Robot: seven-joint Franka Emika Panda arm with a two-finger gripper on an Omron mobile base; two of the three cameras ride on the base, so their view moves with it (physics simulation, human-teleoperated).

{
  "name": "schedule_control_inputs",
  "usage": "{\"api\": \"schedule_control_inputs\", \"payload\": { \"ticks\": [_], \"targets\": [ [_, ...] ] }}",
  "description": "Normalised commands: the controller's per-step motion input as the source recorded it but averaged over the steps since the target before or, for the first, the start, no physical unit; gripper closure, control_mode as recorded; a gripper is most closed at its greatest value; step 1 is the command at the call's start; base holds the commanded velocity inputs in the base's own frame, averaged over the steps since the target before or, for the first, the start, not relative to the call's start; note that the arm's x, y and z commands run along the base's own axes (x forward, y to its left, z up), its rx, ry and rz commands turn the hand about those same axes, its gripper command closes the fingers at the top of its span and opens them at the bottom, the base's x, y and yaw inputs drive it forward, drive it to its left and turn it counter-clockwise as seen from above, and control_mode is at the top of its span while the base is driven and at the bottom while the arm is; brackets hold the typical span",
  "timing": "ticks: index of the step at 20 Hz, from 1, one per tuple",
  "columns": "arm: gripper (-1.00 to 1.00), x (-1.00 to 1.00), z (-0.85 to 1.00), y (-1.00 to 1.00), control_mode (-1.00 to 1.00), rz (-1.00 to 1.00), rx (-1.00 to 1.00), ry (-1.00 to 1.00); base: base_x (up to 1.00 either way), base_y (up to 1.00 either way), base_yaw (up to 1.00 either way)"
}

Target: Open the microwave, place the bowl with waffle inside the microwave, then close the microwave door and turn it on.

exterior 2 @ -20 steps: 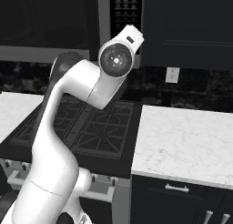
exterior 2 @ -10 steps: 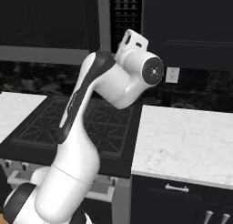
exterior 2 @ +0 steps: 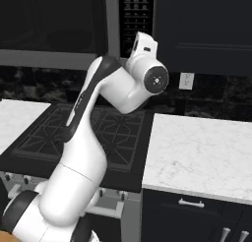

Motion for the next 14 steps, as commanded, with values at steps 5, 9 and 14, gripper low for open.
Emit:
{"api": "schedule_control_inputs", "payload": {
  "ticks": [5, 9, 14],
  "targets": [
    [1.00, 0.63, 0.07, 0.00, -1.00, -0.19, -0.02, -0.01, 0.00, 0.00, 0.00],
    [1.00, 0.48, 0.00, -0.13, -1.00, -0.17, -0.01, -0.01, 0.00, 0.00, 0.00],
    [1.00, 0.35, 0.00, -0.28, -1.00, -0.15, 0.00, -0.04, 0.00, 0.00, 0.00]
  ]
}}
